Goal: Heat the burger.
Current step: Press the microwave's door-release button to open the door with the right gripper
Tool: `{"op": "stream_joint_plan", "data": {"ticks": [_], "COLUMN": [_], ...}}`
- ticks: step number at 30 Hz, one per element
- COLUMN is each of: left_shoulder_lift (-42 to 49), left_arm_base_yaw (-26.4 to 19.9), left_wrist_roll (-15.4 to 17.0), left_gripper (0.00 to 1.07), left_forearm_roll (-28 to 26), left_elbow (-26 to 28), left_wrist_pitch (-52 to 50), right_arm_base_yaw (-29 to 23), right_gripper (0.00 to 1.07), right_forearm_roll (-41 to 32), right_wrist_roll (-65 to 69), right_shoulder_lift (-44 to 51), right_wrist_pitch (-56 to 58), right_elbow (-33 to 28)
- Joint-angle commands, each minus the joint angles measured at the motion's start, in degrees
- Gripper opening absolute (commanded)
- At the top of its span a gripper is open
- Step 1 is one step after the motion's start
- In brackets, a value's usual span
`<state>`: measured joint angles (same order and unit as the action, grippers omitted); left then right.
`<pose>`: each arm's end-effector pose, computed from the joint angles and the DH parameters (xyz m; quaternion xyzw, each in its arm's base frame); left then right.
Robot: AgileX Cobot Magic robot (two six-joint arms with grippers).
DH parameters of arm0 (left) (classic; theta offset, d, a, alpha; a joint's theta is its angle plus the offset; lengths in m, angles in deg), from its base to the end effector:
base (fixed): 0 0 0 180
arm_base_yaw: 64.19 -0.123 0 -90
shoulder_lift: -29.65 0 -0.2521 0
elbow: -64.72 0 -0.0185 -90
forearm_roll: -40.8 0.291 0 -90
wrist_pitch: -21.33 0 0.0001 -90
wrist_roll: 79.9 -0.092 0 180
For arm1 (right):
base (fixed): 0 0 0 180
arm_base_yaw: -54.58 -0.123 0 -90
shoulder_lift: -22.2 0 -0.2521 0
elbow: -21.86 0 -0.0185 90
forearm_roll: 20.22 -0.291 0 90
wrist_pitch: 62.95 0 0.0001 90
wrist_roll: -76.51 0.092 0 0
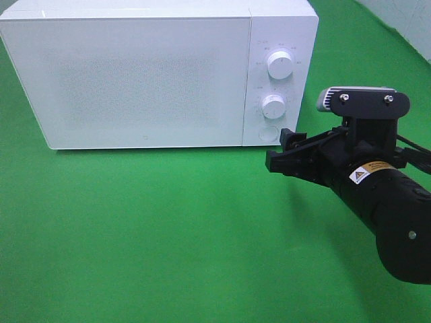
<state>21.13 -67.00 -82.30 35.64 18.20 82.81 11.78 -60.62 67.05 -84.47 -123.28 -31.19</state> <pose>0.0609 -0.0043 0.3014 -0.0005 0.8496 -0.0210 0.5270 0.2285 0.1410 0.0762 -0.0239 0.7854 0.0609 0.6155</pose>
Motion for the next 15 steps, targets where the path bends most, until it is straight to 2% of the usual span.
{"op": "stream_joint_plan", "data": {"ticks": [1,2,3,5,6,7,10,11,12,13,14,15], "left_shoulder_lift": [0.69,0.69,0.69,0.69,0.69,0.69,0.69,0.69,0.69,0.69,0.69,0.69], "left_arm_base_yaw": [-0.23,-0.23,-0.23,-0.23,-0.23,-0.23,-0.23,-0.23,-0.23,-0.23,-0.23,-0.23], "left_wrist_roll": [0.17,0.17,0.17,0.17,0.17,0.17,0.17,0.17,0.17,0.17,0.17,0.17], "left_gripper": [1.0,1.0,1.0,1.0,1.0,1.0,1.0,1.0,1.0,1.0,1.0,1.0], "left_forearm_roll": [0.11,0.11,0.11,0.11,0.11,0.11,0.11,0.11,0.11,0.11,0.11,0.11], "left_elbow": [-0.17,-0.17,-0.17,-0.17,-0.17,-0.17,-0.17,-0.17,-0.17,-0.17,-0.17,-0.17], "left_wrist_pitch": [-0.23,-0.23,-0.23,-0.23,-0.23,-0.23,-0.23,-0.23,-0.23,-0.23,-0.23,-0.23], "right_arm_base_yaw": [-0.4,-0.4,-0.4,-0.4,-0.4,-0.4,-0.4,-0.4,-0.4,-0.4,-0.4,-0.4], "right_gripper": [0.68,0.63,0.63,0.51,0.51,0.44,0.39,0.26,0.26,0.19,0.19,0.15], "right_forearm_roll": [-0.52,-0.52,-0.52,-0.46,-0.46,-0.11,-0.06,-0.06,-0.06,-0.06,-0.06,-0.06], "right_wrist_roll": [2.58,6.65,6.65,17.65,17.65,23.66,27.1,36.61,36.61,43.03,43.03,48.01], "right_shoulder_lift": [0.06,0.06,0.06,0.06,0.06,0.06,0.06,0.06,0.06,0.06,0.06,0.06], "right_wrist_pitch": [-0.69,-0.69,-0.69,-0.63,-0.63,-0.52,-0.52,-0.52,-0.52,-0.52,-0.52,-0.4], "right_elbow": [0.34,0.34,0.34,0.34,0.34,0.34,0.34,0.34,0.34,0.34,0.34,0.34]}}
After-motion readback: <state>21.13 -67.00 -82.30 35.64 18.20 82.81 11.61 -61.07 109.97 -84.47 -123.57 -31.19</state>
